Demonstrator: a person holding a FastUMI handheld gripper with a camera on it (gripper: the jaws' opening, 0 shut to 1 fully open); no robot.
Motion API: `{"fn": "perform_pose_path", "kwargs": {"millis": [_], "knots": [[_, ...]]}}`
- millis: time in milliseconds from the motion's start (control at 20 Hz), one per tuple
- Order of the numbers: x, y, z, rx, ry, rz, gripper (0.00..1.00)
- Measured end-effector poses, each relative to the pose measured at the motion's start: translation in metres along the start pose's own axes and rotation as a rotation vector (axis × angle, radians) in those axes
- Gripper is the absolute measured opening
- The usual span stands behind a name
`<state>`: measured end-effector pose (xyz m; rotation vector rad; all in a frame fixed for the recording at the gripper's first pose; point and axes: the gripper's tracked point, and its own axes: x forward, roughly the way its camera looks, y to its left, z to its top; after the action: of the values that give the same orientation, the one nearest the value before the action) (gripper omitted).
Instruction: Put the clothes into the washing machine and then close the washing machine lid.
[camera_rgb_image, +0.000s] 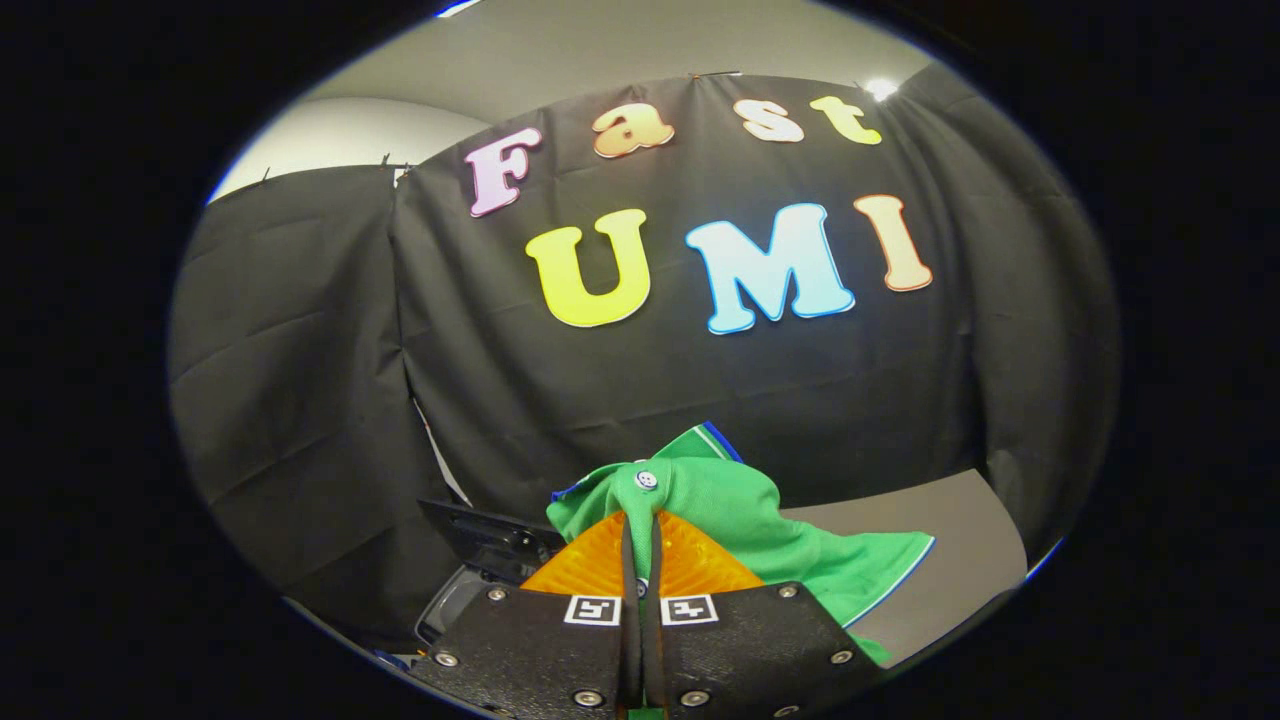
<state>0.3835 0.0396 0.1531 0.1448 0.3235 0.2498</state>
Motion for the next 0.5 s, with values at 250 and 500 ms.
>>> {"fn": "perform_pose_path", "kwargs": {"millis": [250, 500], "knots": [[0.007, 0.049, -0.007, -0.019, 0.005, 0.052, 0.00], [0.012, 0.098, -0.022, -0.023, 0.026, 0.114, 0.01]]}}
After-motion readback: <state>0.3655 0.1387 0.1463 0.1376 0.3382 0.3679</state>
